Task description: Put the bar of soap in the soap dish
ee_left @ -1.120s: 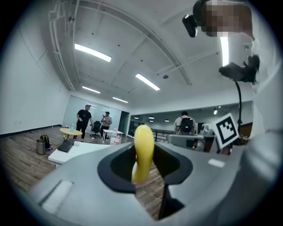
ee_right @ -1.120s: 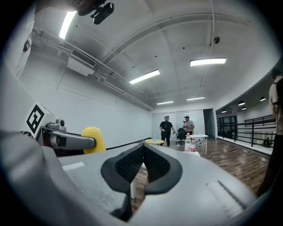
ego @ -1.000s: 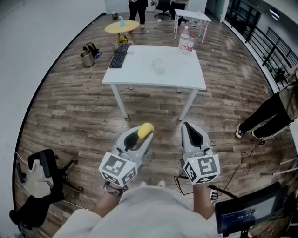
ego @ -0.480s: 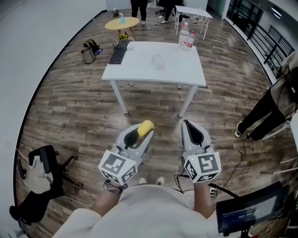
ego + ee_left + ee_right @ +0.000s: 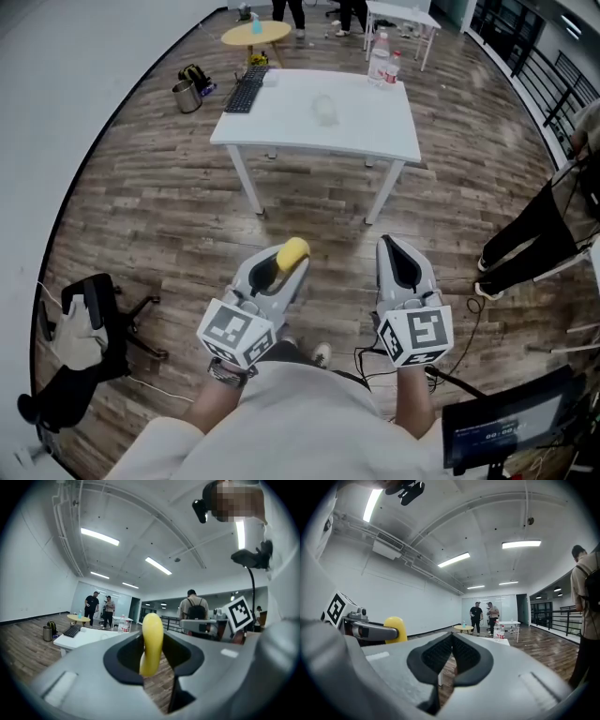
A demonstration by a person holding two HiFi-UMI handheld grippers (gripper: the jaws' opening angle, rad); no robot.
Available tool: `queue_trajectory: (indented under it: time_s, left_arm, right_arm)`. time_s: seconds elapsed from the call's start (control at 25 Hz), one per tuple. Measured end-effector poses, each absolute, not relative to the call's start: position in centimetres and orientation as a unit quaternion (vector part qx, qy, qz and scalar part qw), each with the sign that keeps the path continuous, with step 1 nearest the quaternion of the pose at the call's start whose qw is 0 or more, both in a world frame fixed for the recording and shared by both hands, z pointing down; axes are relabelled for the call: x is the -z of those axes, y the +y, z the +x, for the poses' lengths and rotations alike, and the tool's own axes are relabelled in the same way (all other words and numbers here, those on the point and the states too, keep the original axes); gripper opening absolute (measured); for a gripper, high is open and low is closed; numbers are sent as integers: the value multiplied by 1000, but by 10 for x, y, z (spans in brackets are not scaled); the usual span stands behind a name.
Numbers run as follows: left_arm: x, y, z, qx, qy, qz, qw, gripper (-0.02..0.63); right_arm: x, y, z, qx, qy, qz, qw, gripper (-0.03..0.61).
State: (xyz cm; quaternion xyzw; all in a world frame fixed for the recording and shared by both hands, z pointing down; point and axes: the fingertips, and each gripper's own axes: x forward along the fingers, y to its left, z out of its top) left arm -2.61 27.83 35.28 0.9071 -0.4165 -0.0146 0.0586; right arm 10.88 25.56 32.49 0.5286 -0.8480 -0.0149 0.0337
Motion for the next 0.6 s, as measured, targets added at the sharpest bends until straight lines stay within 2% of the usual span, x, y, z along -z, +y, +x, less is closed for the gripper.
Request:
queue_trajectory:
  time_s: [0.6]
  left_arm:
    - [-347,254,-36,42,-414,908,44,132]
  right_arm:
    - [-336,233,110,12,-830,554,60,2]
